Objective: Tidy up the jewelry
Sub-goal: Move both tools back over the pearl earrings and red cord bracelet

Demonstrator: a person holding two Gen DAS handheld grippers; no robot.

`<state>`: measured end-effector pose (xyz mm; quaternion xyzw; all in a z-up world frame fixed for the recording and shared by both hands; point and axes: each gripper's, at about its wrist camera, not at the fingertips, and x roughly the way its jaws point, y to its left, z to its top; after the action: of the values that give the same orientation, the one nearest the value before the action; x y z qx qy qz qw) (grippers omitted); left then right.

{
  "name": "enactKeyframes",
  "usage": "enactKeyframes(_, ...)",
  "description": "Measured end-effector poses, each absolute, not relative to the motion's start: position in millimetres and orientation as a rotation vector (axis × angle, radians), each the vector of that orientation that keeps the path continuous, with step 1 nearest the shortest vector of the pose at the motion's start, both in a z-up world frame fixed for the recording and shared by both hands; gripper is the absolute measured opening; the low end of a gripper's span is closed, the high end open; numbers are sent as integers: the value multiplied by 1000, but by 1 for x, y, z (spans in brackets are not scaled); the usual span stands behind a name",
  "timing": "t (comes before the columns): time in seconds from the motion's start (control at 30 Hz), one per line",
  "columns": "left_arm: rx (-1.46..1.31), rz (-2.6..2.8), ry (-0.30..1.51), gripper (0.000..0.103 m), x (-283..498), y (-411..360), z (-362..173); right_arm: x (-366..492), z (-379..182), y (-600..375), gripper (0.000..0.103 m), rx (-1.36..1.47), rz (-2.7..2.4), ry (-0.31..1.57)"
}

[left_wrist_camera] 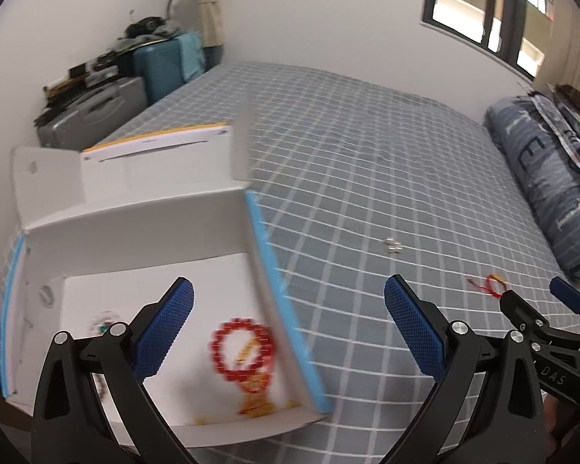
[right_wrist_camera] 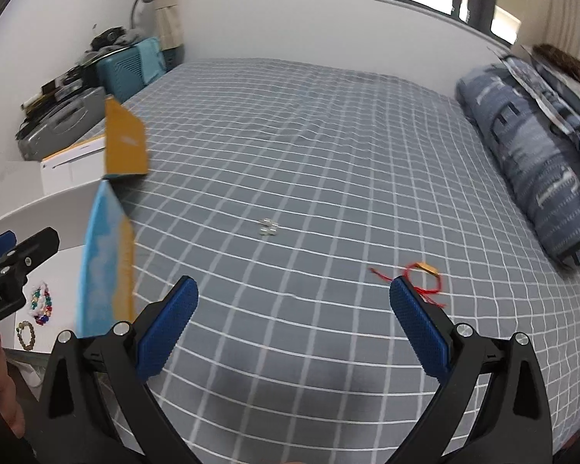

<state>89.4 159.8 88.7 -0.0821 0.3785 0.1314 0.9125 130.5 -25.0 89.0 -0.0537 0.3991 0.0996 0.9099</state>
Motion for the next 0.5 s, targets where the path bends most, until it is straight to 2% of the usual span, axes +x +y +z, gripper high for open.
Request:
enactKeyframes(0.27, -120, 182, 813, 97, 139, 100, 71, 148, 76, -91, 95, -72, 114, 837)
enactKeyframes(0.5, -129, 122, 893, 97, 212, 74, 42, 177, 56, -134, 95, -61, 67, 874)
